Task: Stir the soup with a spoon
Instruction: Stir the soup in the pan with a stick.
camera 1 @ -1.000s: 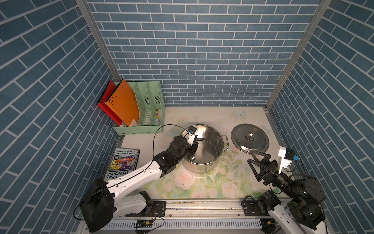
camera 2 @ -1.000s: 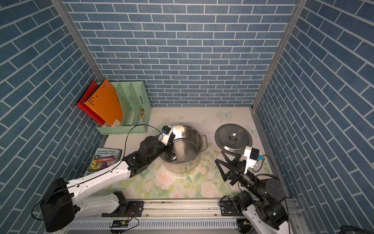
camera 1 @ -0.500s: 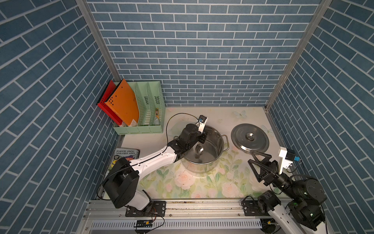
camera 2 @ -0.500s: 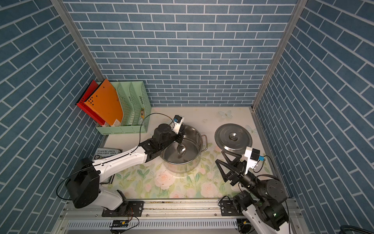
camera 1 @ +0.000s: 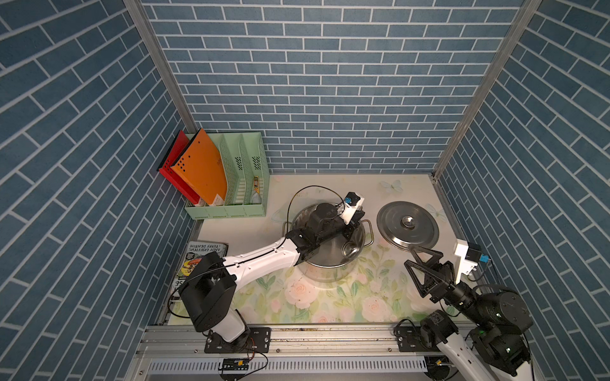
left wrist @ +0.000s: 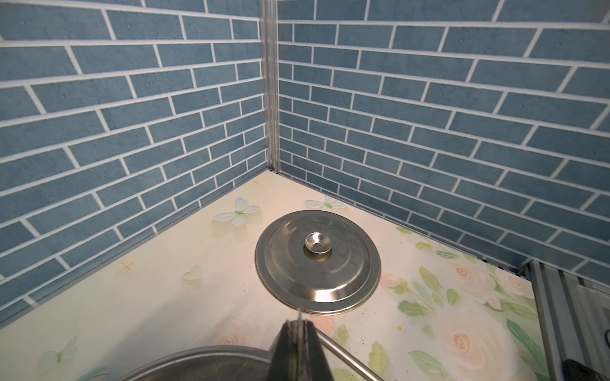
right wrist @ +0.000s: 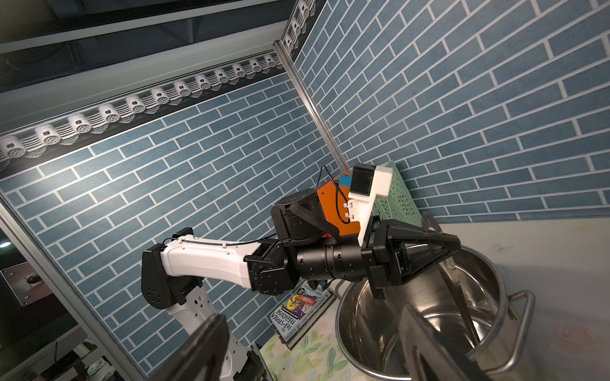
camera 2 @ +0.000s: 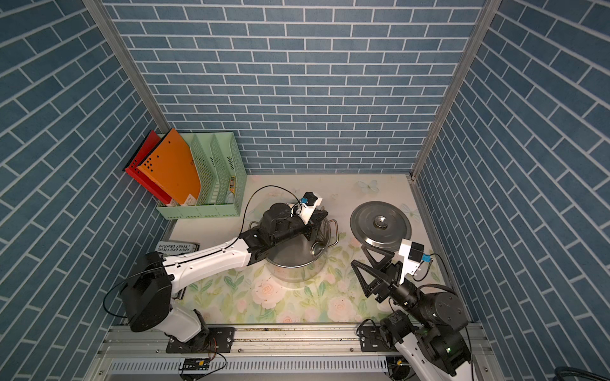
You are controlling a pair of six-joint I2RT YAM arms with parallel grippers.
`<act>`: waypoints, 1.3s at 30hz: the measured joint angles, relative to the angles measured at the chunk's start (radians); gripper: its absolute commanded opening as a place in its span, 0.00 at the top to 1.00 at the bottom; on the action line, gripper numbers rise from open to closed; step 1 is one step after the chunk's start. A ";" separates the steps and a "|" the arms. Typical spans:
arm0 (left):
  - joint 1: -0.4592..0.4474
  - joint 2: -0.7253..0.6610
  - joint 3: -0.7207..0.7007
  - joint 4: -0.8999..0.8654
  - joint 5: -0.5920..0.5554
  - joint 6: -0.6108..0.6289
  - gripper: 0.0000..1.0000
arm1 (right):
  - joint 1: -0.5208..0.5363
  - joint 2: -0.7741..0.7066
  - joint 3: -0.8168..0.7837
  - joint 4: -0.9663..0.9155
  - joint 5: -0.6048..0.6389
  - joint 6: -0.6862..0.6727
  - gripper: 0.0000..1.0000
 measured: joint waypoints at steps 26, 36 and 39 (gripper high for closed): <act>0.084 -0.396 -0.253 -0.297 -0.367 -0.006 1.00 | 0.000 0.033 0.000 -0.006 0.050 -0.001 0.00; 0.157 -0.201 -0.141 -0.249 -0.351 0.005 1.00 | 0.000 0.029 0.002 -0.018 0.054 -0.001 0.00; 0.158 -0.107 -0.051 -0.215 -0.307 0.010 1.00 | 0.000 0.020 0.008 -0.030 0.059 -0.002 0.00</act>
